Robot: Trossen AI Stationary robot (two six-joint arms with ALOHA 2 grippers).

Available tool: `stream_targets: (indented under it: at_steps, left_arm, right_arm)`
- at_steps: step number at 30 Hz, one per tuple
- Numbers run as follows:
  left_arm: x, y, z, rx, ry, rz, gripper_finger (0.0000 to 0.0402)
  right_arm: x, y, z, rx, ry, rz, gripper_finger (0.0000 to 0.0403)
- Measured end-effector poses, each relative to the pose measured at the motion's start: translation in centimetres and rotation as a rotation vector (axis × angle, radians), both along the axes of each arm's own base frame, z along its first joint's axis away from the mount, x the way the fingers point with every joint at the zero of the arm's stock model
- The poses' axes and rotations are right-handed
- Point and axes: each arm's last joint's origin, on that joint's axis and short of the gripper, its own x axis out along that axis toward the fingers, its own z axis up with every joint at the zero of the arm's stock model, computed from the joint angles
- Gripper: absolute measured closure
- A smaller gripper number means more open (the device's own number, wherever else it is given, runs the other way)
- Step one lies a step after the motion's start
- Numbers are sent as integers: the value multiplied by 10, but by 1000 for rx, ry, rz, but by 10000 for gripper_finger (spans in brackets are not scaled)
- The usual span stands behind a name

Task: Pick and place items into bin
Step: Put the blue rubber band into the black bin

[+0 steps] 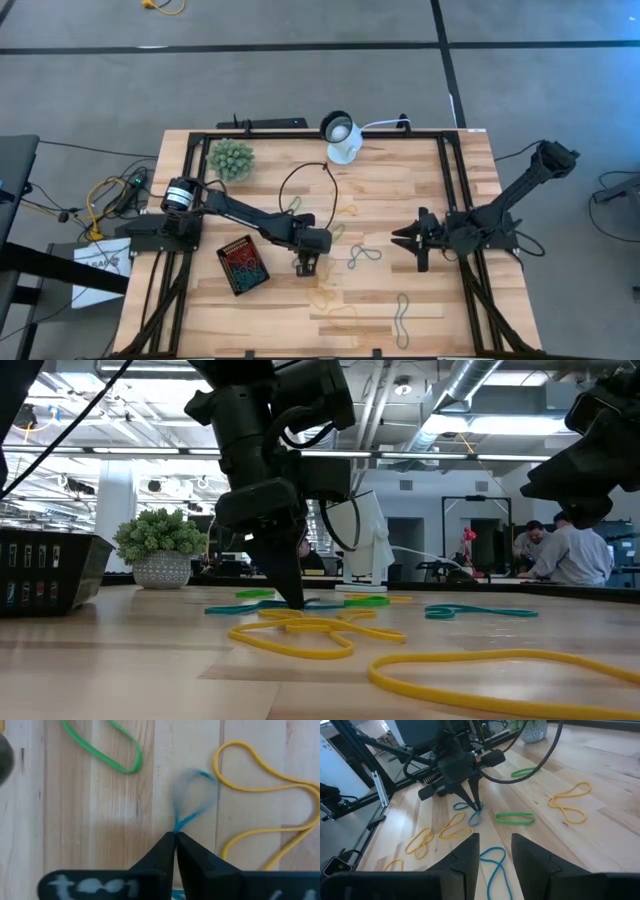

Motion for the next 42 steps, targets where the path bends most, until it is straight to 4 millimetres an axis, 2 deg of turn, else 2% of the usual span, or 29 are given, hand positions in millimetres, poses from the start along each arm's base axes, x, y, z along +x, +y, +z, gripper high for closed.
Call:
stream_targets:
  at_steps: [4, 7, 12, 16, 18, 21, 24, 27, 31, 33, 36, 42]
  left_arm:
    - [1, 0, 4, 7, 32, -5, 396]
    - [0, -3, 18, 61, 122, -5, 400]
    - [-9, -17, 69, 266, 312, -21, 401]
    - [-26, -36, 118, 319, 419, 72, 401]
    - [-34, -52, 137, 337, 398, 117, 401]
    - [-46, -77, 154, 298, 309, 89, 401]
    - [-65, -94, 168, 287, 258, 120, 401]
    - [-85, -105, 170, 301, 209, 162, 401]
    - [-122, -106, 163, 311, 201, 244, 401]
    - [-140, -101, 154, 290, 194, 315, 401]
    - [-164, -96, 131, 157, 175, 412, 401]
    - [-181, -98, 87, -122, 3, 351, 401]
  right_arm:
    - [0, 0, 0, 0, 0, 0, 296]
    - [0, 0, 0, 7, -3, -15, 296]
    - [0, -1, 0, 8, -8, -46, 296]
    - [0, -2, 0, 1, -17, -75, 296]
    - [0, -2, 0, -1, -18, -81, 296]
    - [0, -2, 0, -1, -18, -80, 296]
    - [0, -2, 0, -3, -15, -79, 296]
    - [0, -2, 0, -3, -14, -78, 296]
    - [0, -2, 0, -6, -12, -78, 296]
    - [0, -2, 0, -7, -12, -78, 296]
    - [0, -2, 0, -6, -13, -78, 296]
    - [1, -4, 0, -6, -12, -94, 296]
